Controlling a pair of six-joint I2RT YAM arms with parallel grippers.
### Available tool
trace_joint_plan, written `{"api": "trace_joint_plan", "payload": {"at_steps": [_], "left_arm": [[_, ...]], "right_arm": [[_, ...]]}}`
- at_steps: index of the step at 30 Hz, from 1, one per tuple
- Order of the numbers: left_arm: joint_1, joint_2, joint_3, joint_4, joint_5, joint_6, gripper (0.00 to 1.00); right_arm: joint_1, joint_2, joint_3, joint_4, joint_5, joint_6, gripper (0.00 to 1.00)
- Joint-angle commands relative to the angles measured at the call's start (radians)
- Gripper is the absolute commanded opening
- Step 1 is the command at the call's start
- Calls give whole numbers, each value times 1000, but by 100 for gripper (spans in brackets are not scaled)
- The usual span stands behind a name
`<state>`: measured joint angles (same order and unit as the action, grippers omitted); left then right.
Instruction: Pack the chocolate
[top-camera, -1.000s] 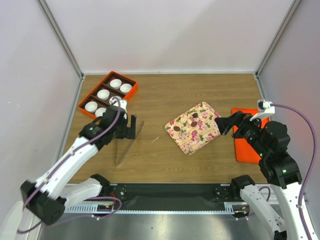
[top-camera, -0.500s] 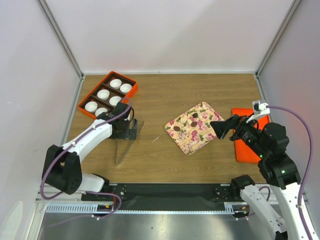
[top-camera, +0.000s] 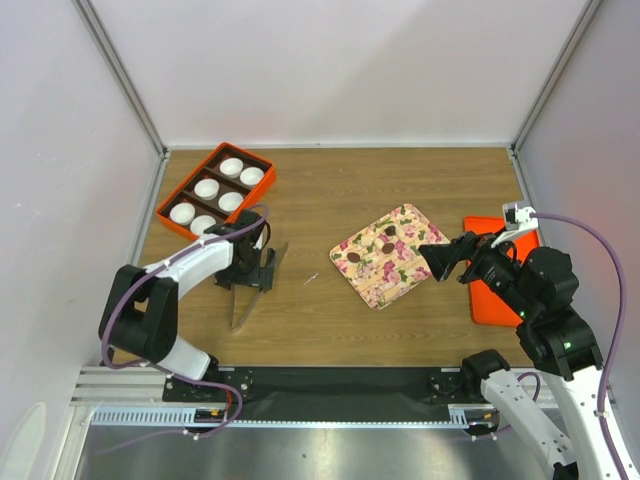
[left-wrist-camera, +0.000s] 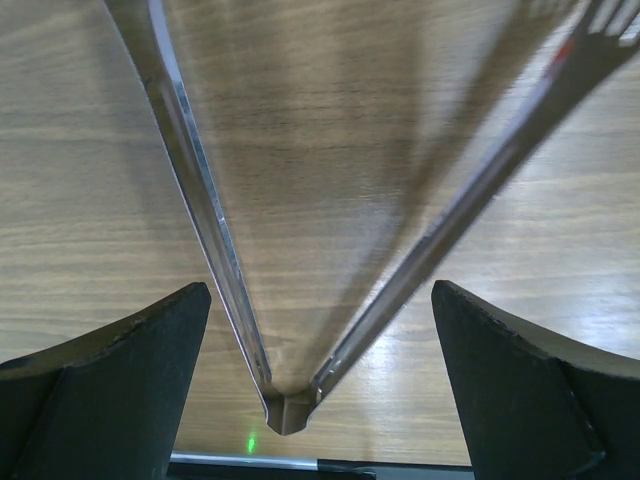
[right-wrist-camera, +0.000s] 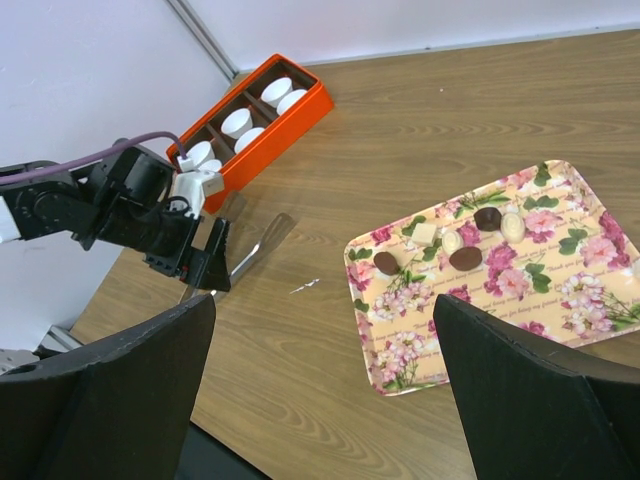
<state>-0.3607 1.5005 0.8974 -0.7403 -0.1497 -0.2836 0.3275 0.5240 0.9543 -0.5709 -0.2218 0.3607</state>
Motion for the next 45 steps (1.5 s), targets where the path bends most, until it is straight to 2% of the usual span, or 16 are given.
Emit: {"api": "trace_joint_plan", "payload": {"at_steps": [1,7,12,21,35,45], "left_arm": [[14,20,-8,31,12,31,100],[17,79,-8,58,33,44,98],[8,78,-8,82,104,49,88],[-116,61,24,139,127,0,85],[-126,-56,-103,260,104,-121,96],[-172,-72,-152,257,53,-141,98]], "right_arm": [[7,-7,32,14,10,-25,100],[8,-7,27,19,15,-25,100],[5,-7,23,17,21,-26,100],[7,8,24,19,15,-28,100],[7,14,21,16,9,-19,100],[5,19,9,17,13,-23,100]]}}
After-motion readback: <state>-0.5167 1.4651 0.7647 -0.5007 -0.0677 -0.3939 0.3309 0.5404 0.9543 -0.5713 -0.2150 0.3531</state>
